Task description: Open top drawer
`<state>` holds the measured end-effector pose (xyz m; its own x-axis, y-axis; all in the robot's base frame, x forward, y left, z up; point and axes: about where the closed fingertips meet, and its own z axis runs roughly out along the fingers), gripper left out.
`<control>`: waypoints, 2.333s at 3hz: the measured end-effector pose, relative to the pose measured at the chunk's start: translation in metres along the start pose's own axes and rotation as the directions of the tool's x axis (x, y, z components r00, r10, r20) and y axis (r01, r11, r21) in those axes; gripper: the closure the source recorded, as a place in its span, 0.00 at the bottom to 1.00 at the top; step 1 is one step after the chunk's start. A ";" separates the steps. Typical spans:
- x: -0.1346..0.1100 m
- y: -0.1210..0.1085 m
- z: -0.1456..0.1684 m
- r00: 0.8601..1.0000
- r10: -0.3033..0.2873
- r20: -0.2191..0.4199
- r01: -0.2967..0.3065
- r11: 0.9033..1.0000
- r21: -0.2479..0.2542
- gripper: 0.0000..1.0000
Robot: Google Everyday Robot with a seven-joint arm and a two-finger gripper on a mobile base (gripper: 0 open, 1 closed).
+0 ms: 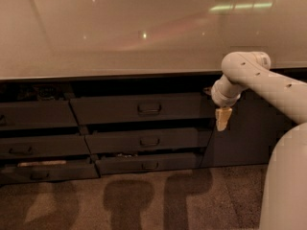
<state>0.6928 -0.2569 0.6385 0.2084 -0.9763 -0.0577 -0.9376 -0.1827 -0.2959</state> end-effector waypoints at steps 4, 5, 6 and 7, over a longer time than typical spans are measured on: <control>0.000 0.001 0.001 1.000 -0.001 -0.001 0.001 1.000 -0.003 0.64; 0.000 0.001 0.001 1.000 -0.001 -0.001 0.001 1.000 -0.003 0.87; 0.000 0.001 0.001 1.000 -0.001 -0.001 0.001 1.000 -0.003 1.00; 0.000 0.004 0.004 1.000 -0.006 -0.006 0.006 1.000 -0.011 1.00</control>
Offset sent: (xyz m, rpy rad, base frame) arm -0.0006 -0.0001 -0.0012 -0.0014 0.0021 0.0008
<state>0.6902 -0.2570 0.6338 0.2122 -0.9759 -0.0503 -0.9393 -0.1895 -0.2862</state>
